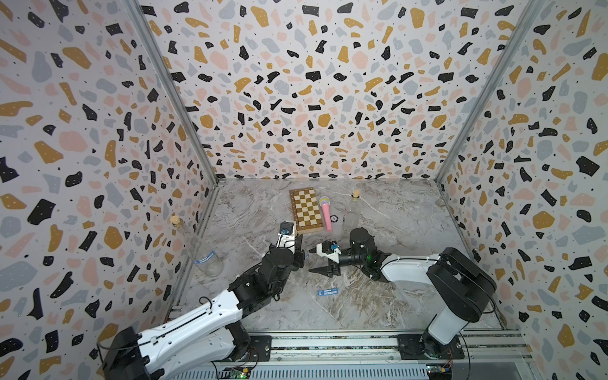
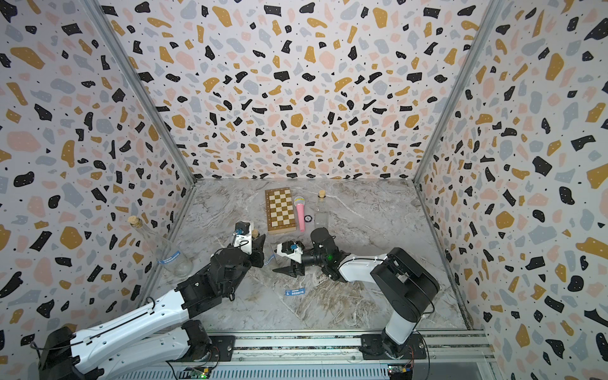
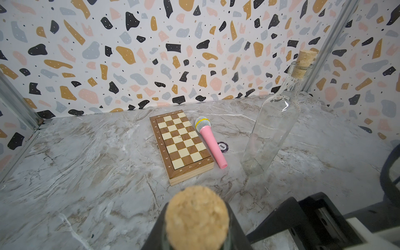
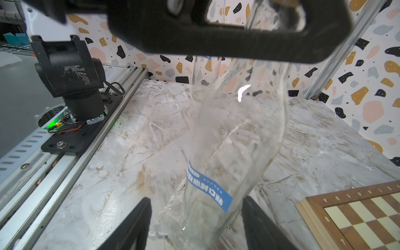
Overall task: Remove the label from the bottle
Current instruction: Tear open the label from the bottle.
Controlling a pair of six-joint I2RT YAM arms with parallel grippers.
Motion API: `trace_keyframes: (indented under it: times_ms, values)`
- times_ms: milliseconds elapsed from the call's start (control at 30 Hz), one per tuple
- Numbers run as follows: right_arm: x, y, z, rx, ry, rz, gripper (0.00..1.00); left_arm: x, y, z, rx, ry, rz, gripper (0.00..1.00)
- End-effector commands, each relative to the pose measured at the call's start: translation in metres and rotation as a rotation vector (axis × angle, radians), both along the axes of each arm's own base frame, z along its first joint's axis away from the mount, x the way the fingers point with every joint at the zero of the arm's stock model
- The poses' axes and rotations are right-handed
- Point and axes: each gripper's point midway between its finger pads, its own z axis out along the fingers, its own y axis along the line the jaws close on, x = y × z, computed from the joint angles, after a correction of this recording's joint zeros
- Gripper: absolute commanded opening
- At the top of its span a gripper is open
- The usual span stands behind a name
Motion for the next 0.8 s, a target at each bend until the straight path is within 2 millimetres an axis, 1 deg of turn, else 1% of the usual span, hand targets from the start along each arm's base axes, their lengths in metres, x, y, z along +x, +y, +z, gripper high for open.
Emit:
trace_keyframes:
  times_ms: [0, 400, 567, 767]
  values:
    - [0.001, 0.005, 0.011, 0.024, -0.013, 0.026, 0.67, -0.001, -0.003, 0.011, -0.036, -0.037, -0.018, 0.00]
    - [-0.003, 0.005, 0.007, 0.015, 0.004, 0.044, 0.64, -0.002, -0.005, 0.012, -0.038, -0.035, -0.023, 0.00]
    - [-0.006, 0.004, 0.006, 0.007, 0.012, 0.058, 0.59, -0.001, -0.004, 0.011, -0.036, -0.032, -0.020, 0.00]
    - [-0.009, 0.003, 0.005, 0.003, 0.017, 0.063, 0.57, -0.001, -0.005, 0.011, -0.038, -0.030, -0.019, 0.00]
